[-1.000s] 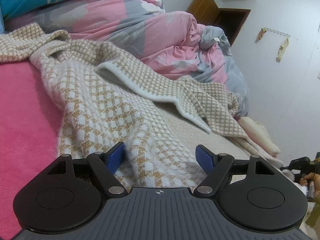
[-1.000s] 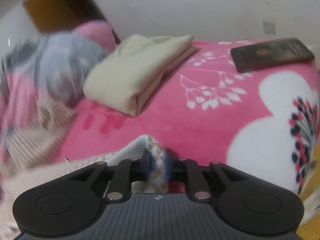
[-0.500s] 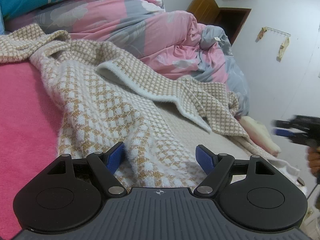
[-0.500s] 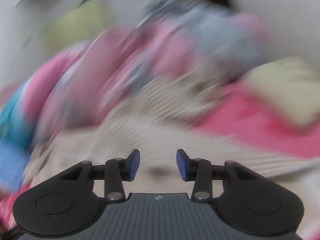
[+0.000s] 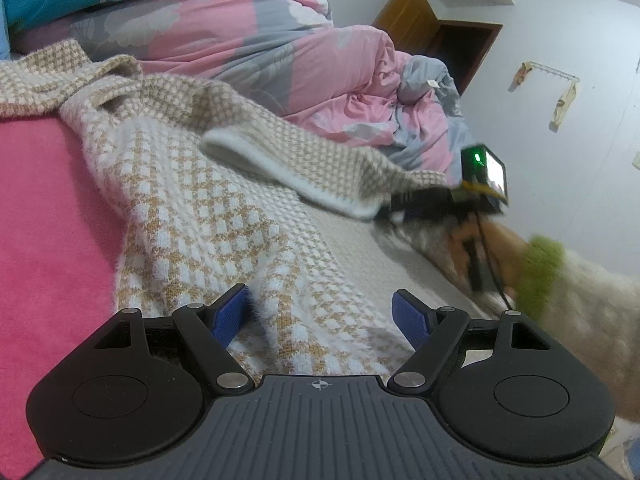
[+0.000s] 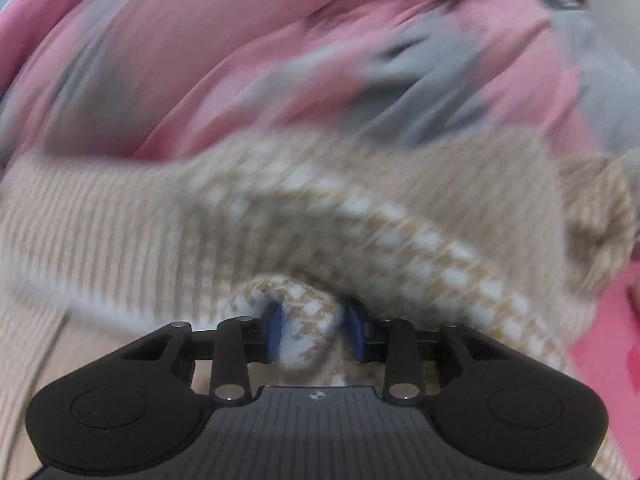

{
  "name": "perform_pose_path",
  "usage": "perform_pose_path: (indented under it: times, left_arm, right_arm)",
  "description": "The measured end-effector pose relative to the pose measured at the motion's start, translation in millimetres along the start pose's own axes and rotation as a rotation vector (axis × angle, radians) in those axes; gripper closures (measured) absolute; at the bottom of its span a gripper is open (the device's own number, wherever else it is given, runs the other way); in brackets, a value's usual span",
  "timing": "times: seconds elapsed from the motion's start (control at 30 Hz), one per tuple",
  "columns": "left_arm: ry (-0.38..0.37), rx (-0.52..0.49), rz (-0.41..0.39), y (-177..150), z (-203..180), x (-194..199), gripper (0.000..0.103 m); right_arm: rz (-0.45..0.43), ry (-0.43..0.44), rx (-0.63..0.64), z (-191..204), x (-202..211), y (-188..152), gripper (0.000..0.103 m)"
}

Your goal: Fold clothes

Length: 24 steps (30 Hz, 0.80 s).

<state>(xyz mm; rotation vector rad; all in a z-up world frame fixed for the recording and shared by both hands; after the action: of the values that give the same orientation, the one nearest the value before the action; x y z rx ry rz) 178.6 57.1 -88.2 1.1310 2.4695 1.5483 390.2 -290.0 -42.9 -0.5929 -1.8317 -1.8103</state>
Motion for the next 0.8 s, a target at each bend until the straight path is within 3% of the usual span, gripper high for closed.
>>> perform_pose_path:
  times: [0.13,0.23,0.33,0.43,0.5,0.6,0.7,0.8]
  left_arm:
    - [-0.008,0.003,0.001,-0.7,0.9,-0.6,0.023]
    - [-0.015,0.004,0.001,-1.5,1.2,-1.2,0.022]
    - [-0.016,0.005,-0.001,-2.0,0.8,0.4,0.022]
    - [-0.018,0.009,-0.006,-2.0,0.7,2.4,0.022]
    - [-0.023,0.021,-0.014,-1.3,1.0,4.3,0.022]
    - [-0.040,0.075,-0.043,3.1,5.8,12.6,0.022]
    - [-0.041,0.142,-0.084,11.2,17.5,26.2,0.022]
    - [-0.021,0.206,-0.117,16.6,34.1,38.1,0.022]
  right_arm:
    - [-0.093,0.030,-0.110,-18.4,-18.5,36.1,0.070]
    - [-0.060,0.016,-0.153,-16.7,-48.1,36.6,0.067]
    - [0.004,-0.021,-0.114,-9.6,-61.8,24.3,0.065]
    - [0.034,-0.011,-0.130,-4.3,-34.1,14.8,0.064]
    - [0.045,0.025,-0.163,-1.0,-0.7,6.5,0.054]
    - [0.079,0.246,-0.258,11.0,66.0,-20.4,0.050]
    - [0.213,0.508,-0.354,39.3,100.8,-57.0,0.048]
    - [0.372,0.606,-0.404,68.2,105.2,-92.2,0.048]
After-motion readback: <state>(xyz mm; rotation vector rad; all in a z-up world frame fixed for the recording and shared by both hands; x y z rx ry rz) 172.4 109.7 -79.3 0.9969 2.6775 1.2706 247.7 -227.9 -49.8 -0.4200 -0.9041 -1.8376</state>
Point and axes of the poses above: each gripper's, at about its wrist camera, not at the fingertips, and x roughly against the way its jaws point, z to its left, y to its top, the point moved 3 cm from there along -x, roughly the way its jaws point
